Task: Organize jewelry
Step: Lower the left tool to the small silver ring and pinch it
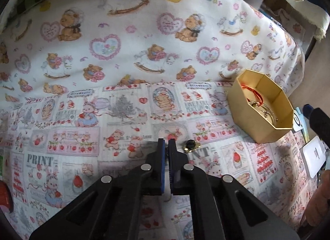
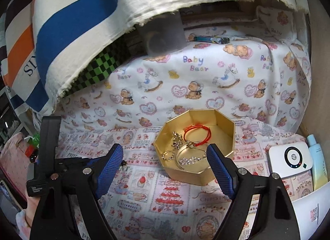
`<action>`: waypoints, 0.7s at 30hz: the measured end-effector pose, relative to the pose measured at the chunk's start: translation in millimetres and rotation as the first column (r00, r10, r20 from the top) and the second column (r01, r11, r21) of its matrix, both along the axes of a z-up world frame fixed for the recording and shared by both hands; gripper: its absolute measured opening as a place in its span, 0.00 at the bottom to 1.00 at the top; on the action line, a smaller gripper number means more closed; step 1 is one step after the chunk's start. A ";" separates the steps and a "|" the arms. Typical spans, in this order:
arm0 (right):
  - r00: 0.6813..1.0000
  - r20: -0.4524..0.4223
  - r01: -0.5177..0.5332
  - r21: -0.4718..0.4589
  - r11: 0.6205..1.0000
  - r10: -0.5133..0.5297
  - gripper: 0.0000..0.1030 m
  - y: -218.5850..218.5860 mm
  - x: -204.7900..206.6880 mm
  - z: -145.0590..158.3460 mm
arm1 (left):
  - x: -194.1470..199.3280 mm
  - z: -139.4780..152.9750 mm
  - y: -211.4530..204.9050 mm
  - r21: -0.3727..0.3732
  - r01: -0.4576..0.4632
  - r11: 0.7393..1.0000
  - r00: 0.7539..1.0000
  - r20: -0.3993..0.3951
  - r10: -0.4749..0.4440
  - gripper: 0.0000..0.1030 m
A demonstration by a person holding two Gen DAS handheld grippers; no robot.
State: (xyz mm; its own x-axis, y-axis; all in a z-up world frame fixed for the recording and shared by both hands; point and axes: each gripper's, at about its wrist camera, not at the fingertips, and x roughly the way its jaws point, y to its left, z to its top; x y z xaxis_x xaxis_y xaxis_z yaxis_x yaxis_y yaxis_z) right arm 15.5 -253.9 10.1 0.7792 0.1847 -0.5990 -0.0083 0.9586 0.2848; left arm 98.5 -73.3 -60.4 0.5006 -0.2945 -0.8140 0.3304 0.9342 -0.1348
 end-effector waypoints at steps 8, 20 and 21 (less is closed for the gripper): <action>1.000 0.003 -0.001 -0.042 0.999 0.001 0.82 3.8 -0.8 1.5 | -4.5 5.9 32.0 0.006 -0.060 0.998 0.998 0.006 0.060 0.00; 1.000 0.002 -0.013 -0.091 0.996 0.013 0.82 8.6 -0.5 2.5 | -16.2 22.0 56.9 -0.024 -0.023 0.999 1.000 0.016 0.023 0.13; 1.000 0.003 -0.013 -0.091 0.996 0.014 0.82 8.2 -0.2 2.6 | -17.0 22.6 54.1 -0.027 -0.009 1.000 1.000 0.013 0.009 0.17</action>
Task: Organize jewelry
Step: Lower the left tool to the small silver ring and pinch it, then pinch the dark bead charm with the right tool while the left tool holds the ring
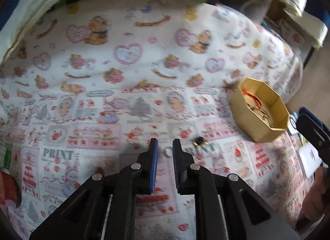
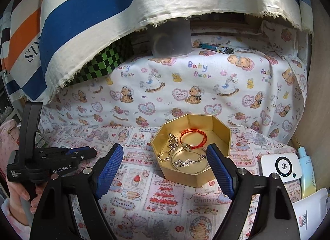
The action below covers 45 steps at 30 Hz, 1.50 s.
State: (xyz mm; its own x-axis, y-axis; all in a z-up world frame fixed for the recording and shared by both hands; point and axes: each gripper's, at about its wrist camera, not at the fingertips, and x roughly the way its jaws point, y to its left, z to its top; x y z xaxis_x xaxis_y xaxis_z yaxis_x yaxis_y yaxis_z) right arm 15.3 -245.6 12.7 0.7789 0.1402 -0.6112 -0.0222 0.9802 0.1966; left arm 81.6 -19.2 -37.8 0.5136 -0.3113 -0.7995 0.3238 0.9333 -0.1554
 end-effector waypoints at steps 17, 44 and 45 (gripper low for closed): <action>0.999 -0.016 -0.040 -0.058 0.998 0.039 0.62 8.5 1.6 -4.9 | 9.8 -15.3 -32.4 0.051 -0.048 0.998 0.999 -0.020 0.049 0.12; 0.907 -0.394 -0.232 -0.165 0.959 0.151 0.09 128.9 92.9 -60.1 | 3.5 29.6 35.1 -0.188 -0.148 0.971 0.988 0.022 0.154 0.12; 0.909 -0.388 -0.233 -0.163 0.959 0.155 0.09 128.9 90.5 -58.6 | 3.9 29.2 37.4 -0.202 -0.156 0.967 0.987 0.010 0.162 0.12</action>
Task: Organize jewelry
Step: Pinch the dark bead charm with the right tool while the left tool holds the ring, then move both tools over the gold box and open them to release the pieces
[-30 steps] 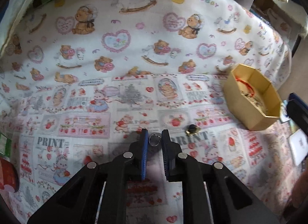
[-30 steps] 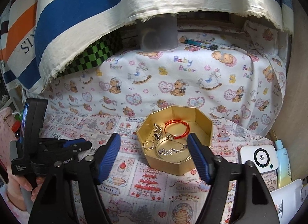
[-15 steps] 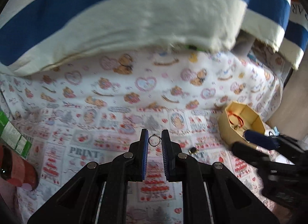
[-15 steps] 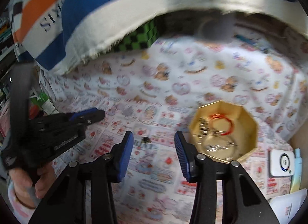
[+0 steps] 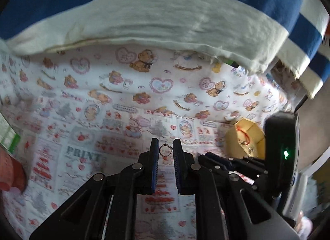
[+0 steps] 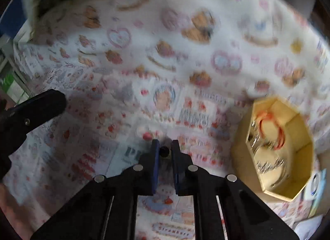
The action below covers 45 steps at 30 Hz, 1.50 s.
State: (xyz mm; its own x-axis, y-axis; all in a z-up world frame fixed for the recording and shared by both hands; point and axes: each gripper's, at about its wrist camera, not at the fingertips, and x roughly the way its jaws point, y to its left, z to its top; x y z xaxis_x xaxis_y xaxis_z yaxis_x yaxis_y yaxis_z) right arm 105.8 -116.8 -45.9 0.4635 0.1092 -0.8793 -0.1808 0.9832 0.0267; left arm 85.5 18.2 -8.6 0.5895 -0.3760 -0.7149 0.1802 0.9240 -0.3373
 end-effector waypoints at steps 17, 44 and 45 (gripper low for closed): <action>0.843 0.536 -0.085 0.082 0.993 0.028 0.09 -76.4 -106.6 58.1 | -60.8 49.5 -21.2 -0.022 -0.064 0.998 0.902 0.425 0.067 0.12; 0.826 0.472 0.112 0.397 0.911 -0.307 0.09 -198.4 -96.7 87.3 | -37.0 31.2 -136.1 0.208 0.178 0.962 0.910 0.338 -0.242 0.13; 0.832 0.447 0.121 0.430 0.895 -0.328 0.09 -205.5 -94.1 85.3 | -32.4 30.3 -146.2 0.195 0.205 0.959 0.912 0.319 -0.260 0.13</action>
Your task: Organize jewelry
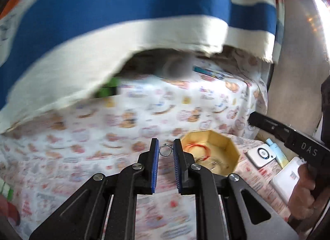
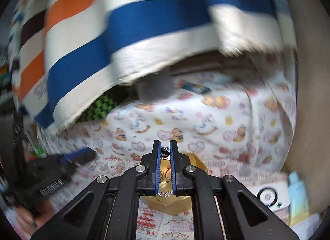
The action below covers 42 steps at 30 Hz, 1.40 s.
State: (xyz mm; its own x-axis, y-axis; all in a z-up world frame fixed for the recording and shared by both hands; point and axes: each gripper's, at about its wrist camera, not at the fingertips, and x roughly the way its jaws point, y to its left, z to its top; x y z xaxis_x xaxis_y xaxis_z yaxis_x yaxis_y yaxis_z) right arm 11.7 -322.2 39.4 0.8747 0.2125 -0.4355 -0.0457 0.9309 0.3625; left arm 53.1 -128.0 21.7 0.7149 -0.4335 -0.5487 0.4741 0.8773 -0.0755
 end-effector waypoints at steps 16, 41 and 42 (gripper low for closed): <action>0.995 -0.090 -0.021 0.102 0.995 0.030 0.10 -18.9 23.8 -23.1 | 26.7 -25.3 -40.9 -0.034 0.076 0.997 0.979 -0.187 -0.081 0.32; 0.981 0.177 0.105 -0.140 0.985 -0.079 0.85 67.3 -39.6 26.3 | -53.4 42.9 107.8 -0.106 -0.200 0.974 0.913 0.340 0.225 0.98; 0.979 0.187 0.113 -0.159 0.981 -0.083 0.86 70.9 -40.2 25.6 | -53.2 41.9 110.2 -0.122 -0.200 0.972 0.916 0.330 0.229 0.98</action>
State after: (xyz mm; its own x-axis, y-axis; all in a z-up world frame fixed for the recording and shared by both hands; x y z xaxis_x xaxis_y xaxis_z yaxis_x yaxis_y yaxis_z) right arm -28.5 -251.3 65.0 0.9543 0.0592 -0.2929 -0.0010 0.9808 0.1948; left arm 0.0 -17.8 63.6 0.9326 -0.2825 -0.2248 0.2853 0.9582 -0.0208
